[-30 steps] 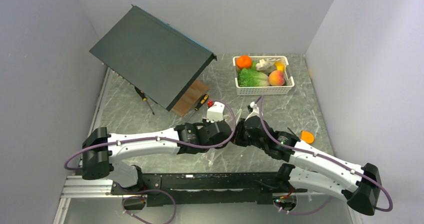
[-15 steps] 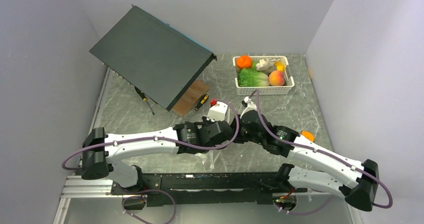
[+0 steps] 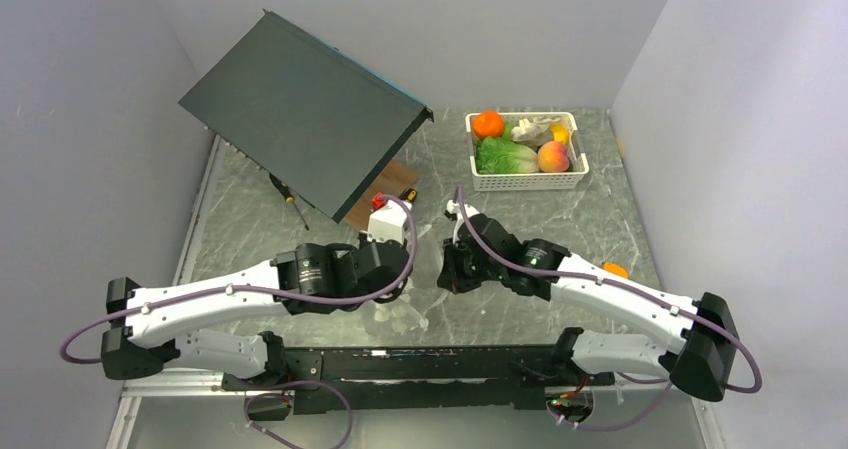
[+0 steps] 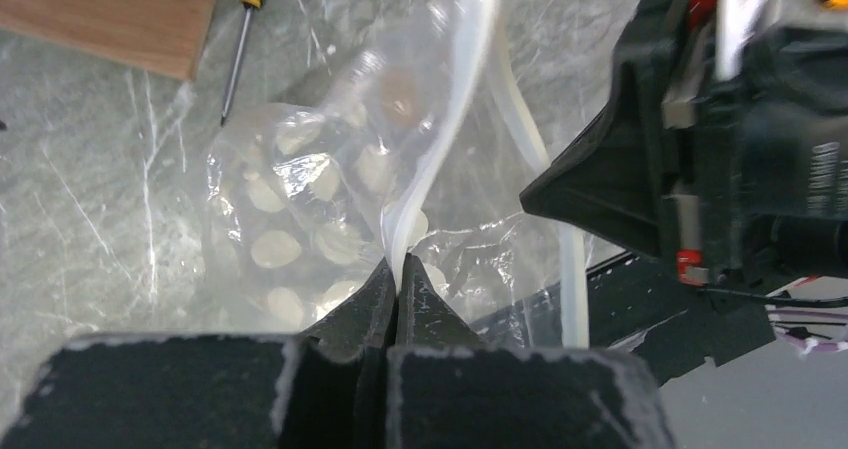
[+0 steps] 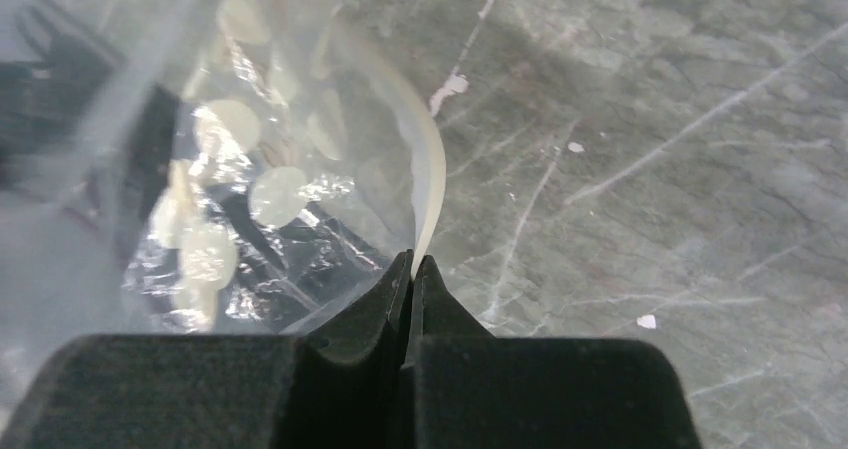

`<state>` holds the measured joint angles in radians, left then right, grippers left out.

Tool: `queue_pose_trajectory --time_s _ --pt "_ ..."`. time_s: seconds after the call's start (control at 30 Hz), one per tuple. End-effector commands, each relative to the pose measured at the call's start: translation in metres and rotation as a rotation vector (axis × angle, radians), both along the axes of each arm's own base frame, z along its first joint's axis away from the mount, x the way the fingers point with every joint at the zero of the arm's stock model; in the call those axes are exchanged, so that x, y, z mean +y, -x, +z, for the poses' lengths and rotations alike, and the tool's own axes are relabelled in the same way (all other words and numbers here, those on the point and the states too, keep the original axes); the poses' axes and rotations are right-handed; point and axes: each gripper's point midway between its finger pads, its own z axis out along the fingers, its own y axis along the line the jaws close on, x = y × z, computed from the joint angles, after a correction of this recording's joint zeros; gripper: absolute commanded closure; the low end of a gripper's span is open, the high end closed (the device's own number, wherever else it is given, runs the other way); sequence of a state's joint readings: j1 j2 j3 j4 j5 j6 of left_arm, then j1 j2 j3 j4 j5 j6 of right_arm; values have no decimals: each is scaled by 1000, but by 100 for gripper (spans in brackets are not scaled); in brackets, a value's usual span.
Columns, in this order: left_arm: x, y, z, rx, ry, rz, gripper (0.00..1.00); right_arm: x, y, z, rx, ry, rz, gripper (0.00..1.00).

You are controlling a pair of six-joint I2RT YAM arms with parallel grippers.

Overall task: Place the food in the zip-top bag and seal the zipper
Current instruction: Open the zipper of the food storage bag at the center of the board.

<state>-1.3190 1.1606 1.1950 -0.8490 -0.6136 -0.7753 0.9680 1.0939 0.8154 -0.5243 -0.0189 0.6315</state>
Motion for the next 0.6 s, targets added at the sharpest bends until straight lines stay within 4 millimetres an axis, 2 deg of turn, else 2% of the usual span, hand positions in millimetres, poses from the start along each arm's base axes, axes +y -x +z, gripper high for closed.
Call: queue_pose_trajectory --time_s 0.0,0.03,0.2,0.27,0.37,0.47,0.57 --pt "-2 7 -30 78 0 38 100 22 -4 34 -48 -62 86 94" --pt "-3 6 -35 86 11 65 100 21 -6 34 -43 -46 78 83" --pt "3 -3 -56 119 17 194 100 14 -10 57 -81 0 88 57" --pt "3 -5 -59 117 22 223 100 2 -15 67 -130 12 48 49" --pt "-2 -7 -61 116 48 224 100 -28 -33 88 -198 40 -154 23" --pt "-8 -10 -63 111 62 208 100 -46 -51 110 -240 41 -250 19" --pt "-10 -14 -61 106 56 198 100 -72 -79 116 -251 84 -370 18"
